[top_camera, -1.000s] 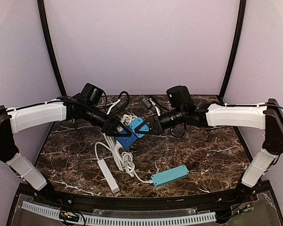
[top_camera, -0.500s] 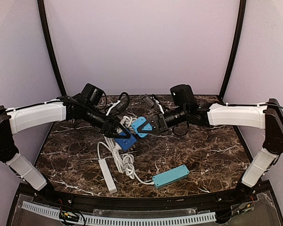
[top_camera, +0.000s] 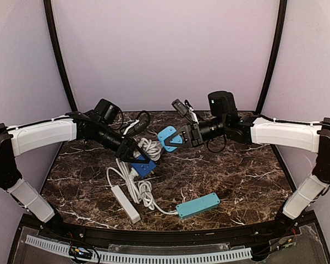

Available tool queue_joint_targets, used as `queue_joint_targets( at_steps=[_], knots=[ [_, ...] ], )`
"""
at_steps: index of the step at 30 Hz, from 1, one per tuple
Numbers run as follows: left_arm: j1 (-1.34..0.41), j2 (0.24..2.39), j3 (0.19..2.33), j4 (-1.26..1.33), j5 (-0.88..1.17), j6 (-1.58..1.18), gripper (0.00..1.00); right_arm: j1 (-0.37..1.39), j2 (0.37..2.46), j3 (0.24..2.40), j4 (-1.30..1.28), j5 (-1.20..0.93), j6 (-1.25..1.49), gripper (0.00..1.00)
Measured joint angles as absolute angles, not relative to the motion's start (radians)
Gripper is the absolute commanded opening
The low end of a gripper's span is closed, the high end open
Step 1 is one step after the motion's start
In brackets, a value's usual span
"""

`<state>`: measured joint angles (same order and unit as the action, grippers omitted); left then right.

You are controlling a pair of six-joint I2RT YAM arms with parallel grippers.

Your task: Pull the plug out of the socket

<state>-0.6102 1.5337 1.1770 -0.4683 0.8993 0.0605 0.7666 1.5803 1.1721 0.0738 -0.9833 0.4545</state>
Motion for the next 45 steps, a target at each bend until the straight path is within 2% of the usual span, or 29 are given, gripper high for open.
queue_joint_targets(
  at_steps=[4, 11, 17, 22, 36, 41, 45],
  knots=[
    [-0.61, 1.533, 1.177, -0.468, 0.896, 0.06, 0.45, 0.763, 1.578, 1.17, 0.065, -0.92, 0.454, 0.0],
    [-0.546, 1.485, 1.141, -0.407, 0.856, -0.014, 0.45, 0.717, 1.525, 1.143, -0.065, -0.595, 0.451, 0.0],
    [-0.432, 1.465, 1.12, -0.319, 0.832, -0.13, 0.45, 0.581, 1.473, 1.052, -0.138, -0.377, 0.501, 0.0],
    [-0.403, 1.468, 1.114, -0.291, 0.796, -0.19, 0.45, 0.458, 1.478, 0.95, -0.211, -0.26, 0.555, 0.0],
    [-0.389, 1.473, 1.113, -0.294, 0.653, -0.218, 0.45, 0.306, 1.58, 0.846, -0.199, -0.297, 0.616, 0.0],
    [-0.389, 1.474, 1.113, -0.301, 0.611, -0.217, 0.45, 0.273, 1.607, 0.836, -0.18, -0.329, 0.626, 0.08],
    [-0.389, 1.474, 1.113, -0.311, 0.6, -0.217, 0.45, 0.263, 1.626, 0.836, -0.174, -0.337, 0.63, 0.2]
  ],
)
